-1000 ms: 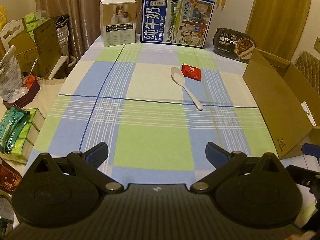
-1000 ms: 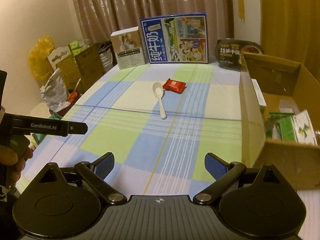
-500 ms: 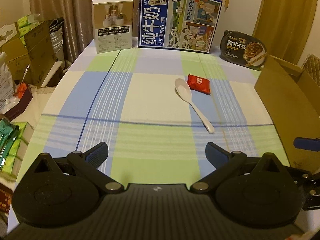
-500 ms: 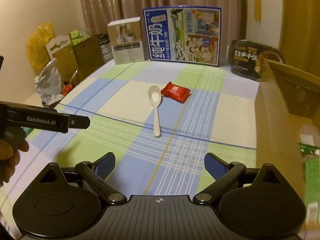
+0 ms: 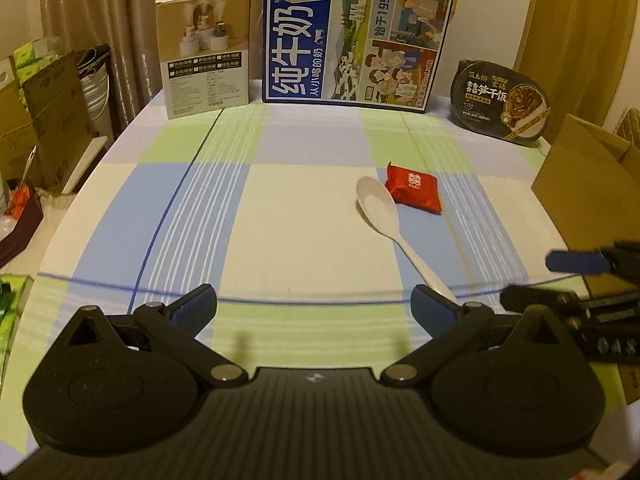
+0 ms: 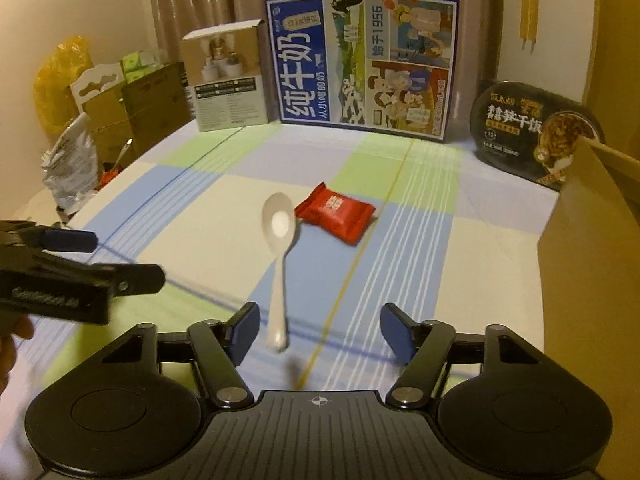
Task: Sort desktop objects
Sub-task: 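Grasp the white spoon handle with the left gripper while the right approaches the red packet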
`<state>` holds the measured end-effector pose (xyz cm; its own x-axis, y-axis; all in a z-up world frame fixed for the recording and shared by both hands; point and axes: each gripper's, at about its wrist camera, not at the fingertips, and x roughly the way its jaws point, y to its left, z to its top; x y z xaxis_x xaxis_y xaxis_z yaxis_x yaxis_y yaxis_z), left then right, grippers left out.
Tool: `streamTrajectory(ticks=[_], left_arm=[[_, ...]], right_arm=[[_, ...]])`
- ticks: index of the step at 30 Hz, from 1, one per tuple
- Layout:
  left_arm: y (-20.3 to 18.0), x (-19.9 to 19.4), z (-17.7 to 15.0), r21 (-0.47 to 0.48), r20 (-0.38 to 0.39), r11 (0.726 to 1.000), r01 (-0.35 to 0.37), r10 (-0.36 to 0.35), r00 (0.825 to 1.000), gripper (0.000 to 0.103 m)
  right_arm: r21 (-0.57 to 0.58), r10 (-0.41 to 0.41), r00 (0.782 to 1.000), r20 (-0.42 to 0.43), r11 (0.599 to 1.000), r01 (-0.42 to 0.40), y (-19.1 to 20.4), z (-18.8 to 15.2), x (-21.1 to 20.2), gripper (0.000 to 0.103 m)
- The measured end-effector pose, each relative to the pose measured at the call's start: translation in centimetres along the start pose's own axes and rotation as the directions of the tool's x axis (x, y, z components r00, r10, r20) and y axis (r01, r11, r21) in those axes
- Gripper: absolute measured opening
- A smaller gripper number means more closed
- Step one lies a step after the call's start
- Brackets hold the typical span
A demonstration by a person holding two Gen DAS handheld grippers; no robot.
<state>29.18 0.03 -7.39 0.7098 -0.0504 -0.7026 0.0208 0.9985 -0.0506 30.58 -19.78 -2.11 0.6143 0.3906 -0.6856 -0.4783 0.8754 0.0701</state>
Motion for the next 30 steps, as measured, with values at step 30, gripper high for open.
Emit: streamTrajectory(ticks=[30], left_arm=[[-4.6, 4.8, 1.5, 0.084, -0.061, 0.982, 0.166, -0.161, 0.985, 0.062]], right_arm=[[0.002, -0.116, 0.993, 0.014, 0.993, 0.116, -0.5, -4.4, 1.2, 0.04]])
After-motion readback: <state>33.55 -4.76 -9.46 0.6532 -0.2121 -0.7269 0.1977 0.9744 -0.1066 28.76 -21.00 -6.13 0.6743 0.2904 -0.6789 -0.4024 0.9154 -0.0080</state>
